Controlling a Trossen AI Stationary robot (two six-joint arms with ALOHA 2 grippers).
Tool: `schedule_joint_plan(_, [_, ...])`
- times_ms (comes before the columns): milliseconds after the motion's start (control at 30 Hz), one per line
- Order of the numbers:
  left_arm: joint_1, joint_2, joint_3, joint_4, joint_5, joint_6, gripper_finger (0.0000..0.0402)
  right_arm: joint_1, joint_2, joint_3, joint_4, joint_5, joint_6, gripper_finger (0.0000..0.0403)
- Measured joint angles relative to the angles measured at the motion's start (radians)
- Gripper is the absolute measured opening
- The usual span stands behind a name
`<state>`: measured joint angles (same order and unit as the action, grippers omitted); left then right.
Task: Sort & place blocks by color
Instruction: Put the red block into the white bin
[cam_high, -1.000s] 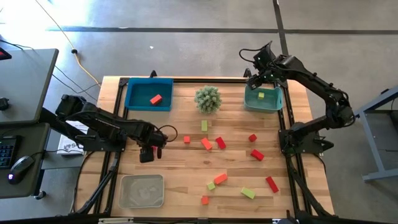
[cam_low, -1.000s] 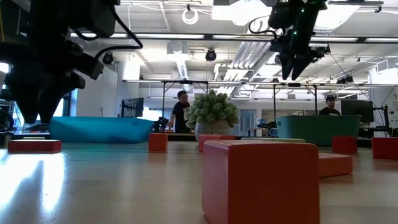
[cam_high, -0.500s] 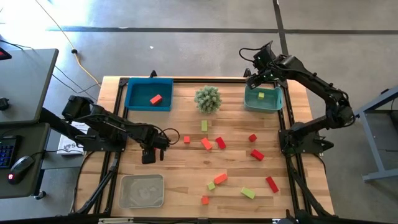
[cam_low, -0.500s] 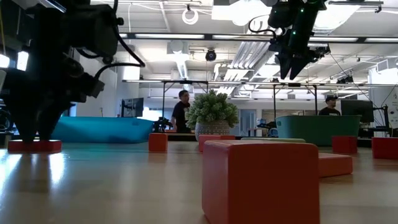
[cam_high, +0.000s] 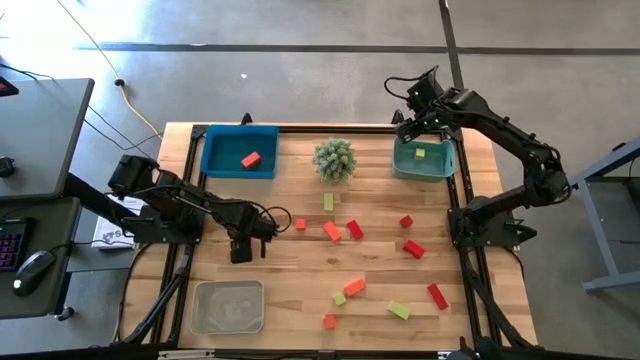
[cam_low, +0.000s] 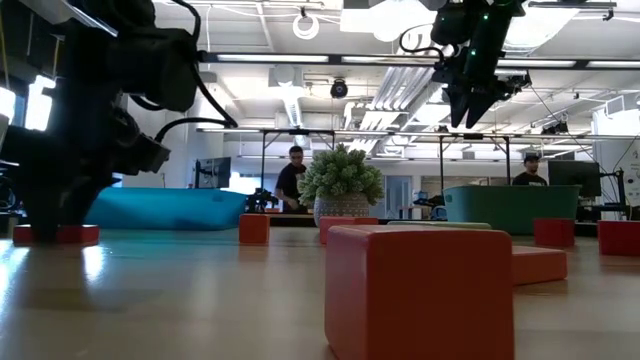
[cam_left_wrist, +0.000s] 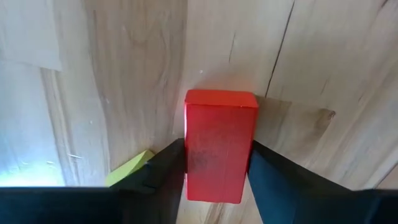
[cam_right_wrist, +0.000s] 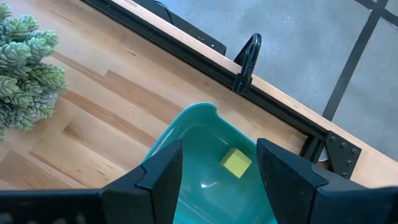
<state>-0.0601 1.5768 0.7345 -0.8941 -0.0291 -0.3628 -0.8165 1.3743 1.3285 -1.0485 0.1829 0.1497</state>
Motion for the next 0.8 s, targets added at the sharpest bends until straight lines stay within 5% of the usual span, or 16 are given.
schedule_joint_plan(133, [0.0, 0.0, 0.0, -0.004, 0.001, 0.0, 0.0101, 0.0, 0.0, 0.0, 0.0, -0.017, -0.013, 0.0192])
schedule_joint_plan(433, [0.001, -0.03, 0.015, -0.01, 0.005, -0.022, 0.0101, 0.0, 0.0, 0.0, -0.004, -0.065, -0.074, 0.0192])
schedule_joint_plan(800, [-0.033, -0.18, 0.15, -0.045, 0.011, -0.224, 0.0101, 0.004, 0.0, 0.0, -0.023, -0.331, -0.131, 0.0192])
